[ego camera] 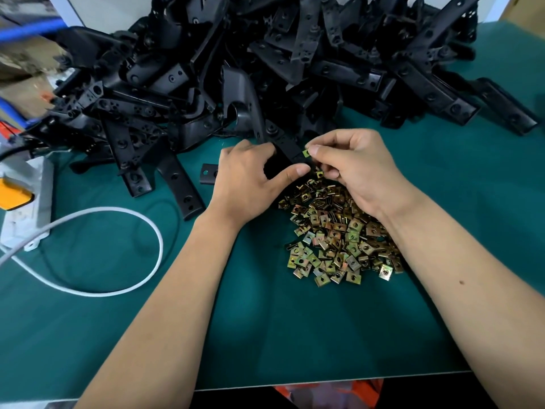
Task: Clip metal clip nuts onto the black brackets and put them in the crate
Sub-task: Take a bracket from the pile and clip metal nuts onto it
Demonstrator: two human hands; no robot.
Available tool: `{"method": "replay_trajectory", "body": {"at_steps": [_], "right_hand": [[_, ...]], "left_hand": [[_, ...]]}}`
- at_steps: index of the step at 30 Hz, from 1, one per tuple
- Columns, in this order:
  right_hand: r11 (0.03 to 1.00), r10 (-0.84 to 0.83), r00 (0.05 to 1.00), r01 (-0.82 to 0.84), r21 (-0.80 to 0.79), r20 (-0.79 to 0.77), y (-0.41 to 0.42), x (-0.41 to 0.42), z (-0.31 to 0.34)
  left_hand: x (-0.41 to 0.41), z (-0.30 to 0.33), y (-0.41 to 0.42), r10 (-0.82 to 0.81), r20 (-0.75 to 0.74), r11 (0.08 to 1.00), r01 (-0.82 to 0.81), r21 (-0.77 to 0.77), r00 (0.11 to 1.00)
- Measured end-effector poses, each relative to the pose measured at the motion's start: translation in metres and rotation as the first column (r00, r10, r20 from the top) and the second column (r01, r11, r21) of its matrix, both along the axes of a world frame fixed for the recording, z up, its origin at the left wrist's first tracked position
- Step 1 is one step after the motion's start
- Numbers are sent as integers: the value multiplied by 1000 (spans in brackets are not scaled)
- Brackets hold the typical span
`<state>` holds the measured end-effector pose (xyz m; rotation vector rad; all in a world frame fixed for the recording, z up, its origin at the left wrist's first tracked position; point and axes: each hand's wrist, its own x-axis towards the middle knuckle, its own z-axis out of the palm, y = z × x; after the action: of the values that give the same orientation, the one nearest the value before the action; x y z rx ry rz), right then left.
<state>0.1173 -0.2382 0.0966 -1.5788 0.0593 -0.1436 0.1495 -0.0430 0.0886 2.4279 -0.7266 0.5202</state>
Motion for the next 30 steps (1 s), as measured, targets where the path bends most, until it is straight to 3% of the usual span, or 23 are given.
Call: {"method": "replay_trajectory", "body": {"at_steps": [11,16,23,30], "right_hand": [[989,-30,999,34,-146,30,2,-2,1],[994,-46,998,51,-97,46,5,-3,2],[981,-56,996,67,-180,63,1,-4,8],[989,-9,997,21,-149,74,-3,-6,10]], "left_hand": [[-1,0,0,24,-5,999,-24,26,1000],[-1,-2,-2,46,20,998,-47,42,999],[-2,-3,-6,59,65,995,-63,76,996],[-2,-2,-8,18,96,993,-29,115,995]]}}
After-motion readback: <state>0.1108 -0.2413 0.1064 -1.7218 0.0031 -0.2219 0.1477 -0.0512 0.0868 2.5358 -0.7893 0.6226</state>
